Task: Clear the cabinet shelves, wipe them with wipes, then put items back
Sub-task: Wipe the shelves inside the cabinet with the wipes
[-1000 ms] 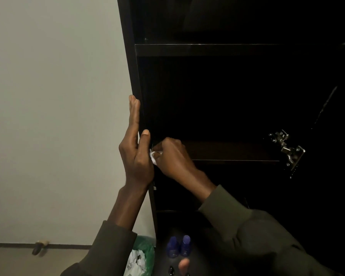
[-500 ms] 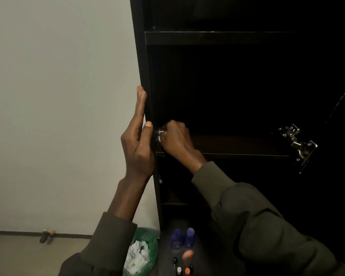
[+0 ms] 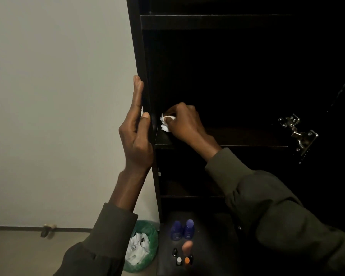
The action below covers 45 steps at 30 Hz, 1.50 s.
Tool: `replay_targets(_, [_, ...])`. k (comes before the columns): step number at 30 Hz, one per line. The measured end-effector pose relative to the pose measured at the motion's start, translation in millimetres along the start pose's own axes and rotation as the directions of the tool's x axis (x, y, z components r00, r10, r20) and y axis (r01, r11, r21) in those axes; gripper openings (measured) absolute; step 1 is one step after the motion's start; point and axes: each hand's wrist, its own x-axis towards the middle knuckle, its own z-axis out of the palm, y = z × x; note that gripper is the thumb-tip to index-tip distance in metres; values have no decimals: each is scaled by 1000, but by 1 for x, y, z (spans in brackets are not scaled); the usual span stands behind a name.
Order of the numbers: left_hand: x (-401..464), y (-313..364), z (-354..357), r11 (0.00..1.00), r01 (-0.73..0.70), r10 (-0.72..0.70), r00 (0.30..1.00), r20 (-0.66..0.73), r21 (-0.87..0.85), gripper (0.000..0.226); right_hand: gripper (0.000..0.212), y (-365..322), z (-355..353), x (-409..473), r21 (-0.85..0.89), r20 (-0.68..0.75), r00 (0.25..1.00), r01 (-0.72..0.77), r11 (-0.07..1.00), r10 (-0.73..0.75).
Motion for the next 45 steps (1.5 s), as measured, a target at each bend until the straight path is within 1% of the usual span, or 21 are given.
replay_targets(4, [0,-2,0,1000,-9,9,1000,3,-1,52,10,-11,22,-14,-60,88,995,52,997,-47])
replay_targets(6, [0,-2,-1,1000,-12,12,1000,0,-1,52,8,-14,22,-30,-60,88,994,71,996,-66])
replay_targets(9, [0,-1,0,1000,-17,17,1000,2,-9,53,15,-12,9,-58,13,117,983,144,990,-144])
replay_targets(11, [-1,-3,1,1000,-22,22,1000,1,-9,53,14,-5,-5,-79,121,207,966,133,984,-156])
replay_targets(13, [-2,-6,0,1000,-22,22,1000,-3,10,52,19,15,-11,-98,247,278,950,70,967,-140])
replay_targets(14, [-4,-7,-2,1000,-14,14,1000,-7,24,51,19,30,-11,-106,292,285,953,20,956,-107])
replay_targets(15, [-6,-10,-3,1000,2,-2,1000,-13,28,51,19,50,-7,-113,323,290,956,-58,945,-40])
replay_targets(17, [-14,-13,-4,998,53,-53,998,-24,19,51,20,93,10,-123,340,317,937,-254,905,144])
replay_targets(19, [-24,-16,-3,994,107,-106,994,-35,13,50,22,126,30,-129,336,332,898,-398,854,288])
replay_targets(21, [-34,-20,-3,991,135,-134,990,-43,15,51,26,145,50,-129,315,337,872,-460,830,355])
replay_targets(23, [-42,-26,-1,990,144,-143,989,-48,13,51,30,152,70,-122,309,325,862,-486,817,390])
replay_targets(29, [-66,-34,4,985,174,-173,982,-74,12,52,32,139,123,-94,291,301,856,-503,814,420])
replay_targets(33, [-75,-43,4,982,188,-186,980,-68,31,52,35,133,141,-82,203,314,830,-533,821,461])
replay_targets(40, [-86,-51,5,978,207,-205,976,-72,11,53,32,130,156,-83,179,210,882,-458,871,421])
replay_targets(42, [-87,-53,6,980,201,-199,976,-84,14,53,31,129,162,-85,180,203,892,-440,880,404])
replay_targets(45, [-87,-56,7,981,191,-188,977,-100,27,52,25,123,169,-87,127,203,911,-388,913,359])
